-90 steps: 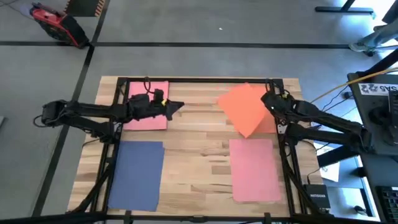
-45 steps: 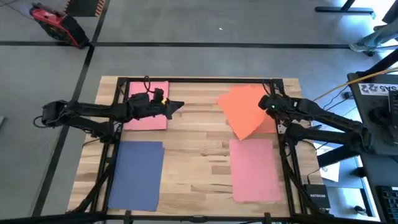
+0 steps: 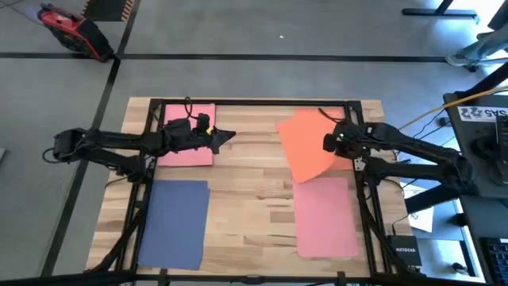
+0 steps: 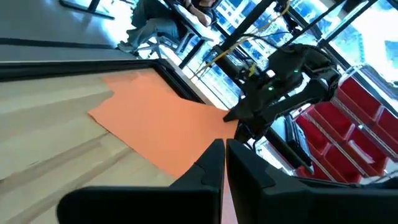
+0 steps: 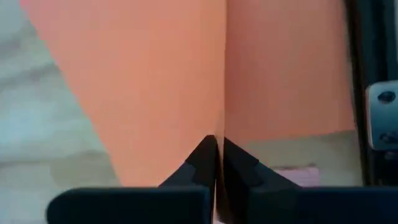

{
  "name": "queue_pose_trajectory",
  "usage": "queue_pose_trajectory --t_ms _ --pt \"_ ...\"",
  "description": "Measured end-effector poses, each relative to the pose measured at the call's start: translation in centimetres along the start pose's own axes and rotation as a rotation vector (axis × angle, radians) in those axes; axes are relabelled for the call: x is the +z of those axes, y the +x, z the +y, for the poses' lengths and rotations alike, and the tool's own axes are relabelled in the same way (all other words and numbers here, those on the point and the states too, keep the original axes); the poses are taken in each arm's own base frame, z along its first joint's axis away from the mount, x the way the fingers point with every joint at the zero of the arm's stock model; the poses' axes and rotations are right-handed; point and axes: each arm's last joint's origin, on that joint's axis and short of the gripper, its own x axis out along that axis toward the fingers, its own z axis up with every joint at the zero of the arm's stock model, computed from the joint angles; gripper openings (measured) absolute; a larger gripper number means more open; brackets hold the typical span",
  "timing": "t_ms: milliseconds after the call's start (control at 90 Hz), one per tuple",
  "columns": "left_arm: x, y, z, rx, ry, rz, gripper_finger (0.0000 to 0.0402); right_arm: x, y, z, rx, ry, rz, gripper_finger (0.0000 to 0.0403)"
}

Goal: Organize paper
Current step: Stack the orange colored paper on top of the orange colored paper

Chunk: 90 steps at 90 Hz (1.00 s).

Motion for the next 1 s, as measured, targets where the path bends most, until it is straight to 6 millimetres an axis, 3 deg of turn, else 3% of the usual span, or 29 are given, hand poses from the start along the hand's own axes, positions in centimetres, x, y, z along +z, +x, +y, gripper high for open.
queue_pose_trajectory --t_ms 311,489,1000 --pt "-0.4 0.0 0.2 0.009 0.004 0.056 0.0000 0.2 3.6 1.8 -0.207 -0.115 0.214 0.0000" --pt "-0.5 0.0 0.3 0.013 0.007 0.062 0.0000 0.5 5.0 2.1 -0.308 -0.070 0.208 0.0000" --pt "-0.7 -0.1 0.0 0.002 0.059 0.072 0.0000 3.7 4.0 0.7 -0.333 0.331 -0.076 0.0000"
